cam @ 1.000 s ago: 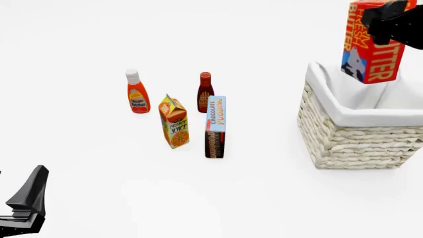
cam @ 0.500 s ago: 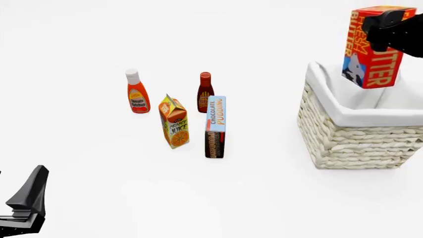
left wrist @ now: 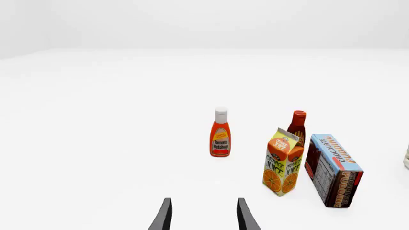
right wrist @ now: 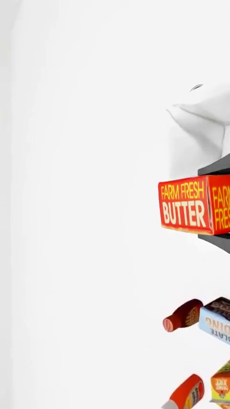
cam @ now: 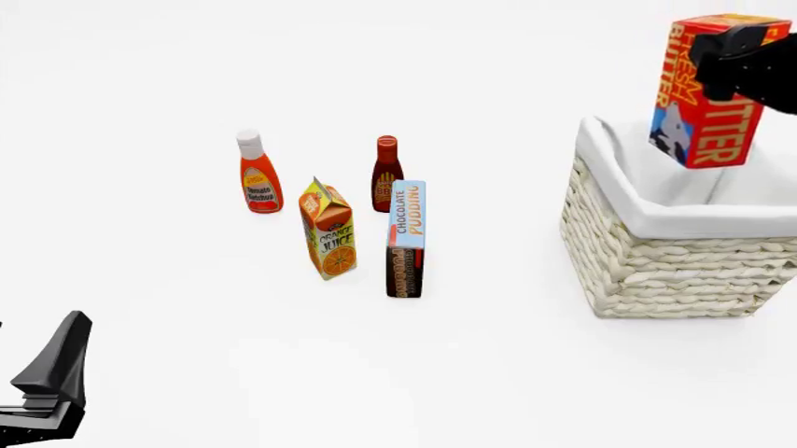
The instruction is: Pick the butter and place it in the basket.
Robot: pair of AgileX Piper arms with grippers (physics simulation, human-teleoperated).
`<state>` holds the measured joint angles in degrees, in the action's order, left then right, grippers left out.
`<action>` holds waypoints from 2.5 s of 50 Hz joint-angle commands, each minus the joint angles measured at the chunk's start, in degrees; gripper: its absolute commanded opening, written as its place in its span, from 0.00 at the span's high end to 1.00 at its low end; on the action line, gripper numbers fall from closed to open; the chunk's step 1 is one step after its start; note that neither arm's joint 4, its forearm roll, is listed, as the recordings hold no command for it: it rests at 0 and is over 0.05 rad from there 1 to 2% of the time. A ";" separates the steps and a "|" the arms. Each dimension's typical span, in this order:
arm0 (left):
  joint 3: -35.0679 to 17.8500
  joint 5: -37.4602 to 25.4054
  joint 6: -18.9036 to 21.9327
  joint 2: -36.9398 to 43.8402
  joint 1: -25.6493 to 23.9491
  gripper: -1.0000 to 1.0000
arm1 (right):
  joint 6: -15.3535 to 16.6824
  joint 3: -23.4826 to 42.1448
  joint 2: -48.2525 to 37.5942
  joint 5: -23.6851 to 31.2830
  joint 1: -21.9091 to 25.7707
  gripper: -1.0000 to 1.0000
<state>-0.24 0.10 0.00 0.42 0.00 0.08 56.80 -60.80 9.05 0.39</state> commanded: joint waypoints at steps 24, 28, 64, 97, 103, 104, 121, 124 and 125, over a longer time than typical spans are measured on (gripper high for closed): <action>0.00 0.00 0.00 0.00 0.00 0.00 | -3.12 -2.74 -1.00 -6.29 -0.82 1.00; 0.00 0.00 0.00 0.00 0.00 0.00 | -3.26 -3.06 -0.84 -6.85 -1.21 1.00; 0.00 0.00 0.00 0.00 0.00 0.00 | -4.20 -6.45 -1.50 -11.69 -2.69 1.00; 0.00 0.00 0.00 0.00 0.00 0.00 | -4.95 -7.70 -4.80 -15.48 -3.26 1.00; 0.00 0.00 0.00 0.00 0.00 0.00 | -5.08 -7.70 -5.76 -16.18 -3.53 1.00; 0.00 0.00 0.00 0.00 0.00 0.00 | -5.08 -7.68 -5.90 -16.27 -3.57 1.00; 0.00 0.00 0.00 0.00 0.00 0.00 | -5.46 -7.66 -8.37 -18.29 -4.29 1.00; 0.00 0.00 0.00 0.00 0.00 0.00 | -5.56 -7.66 -9.00 -18.80 -4.42 1.00; 0.00 0.00 0.00 0.00 0.00 0.00 | -5.56 -7.66 -9.01 -18.81 -4.42 1.00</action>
<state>-0.24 0.10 0.00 0.42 0.00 -4.10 48.24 -68.98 -8.36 -3.71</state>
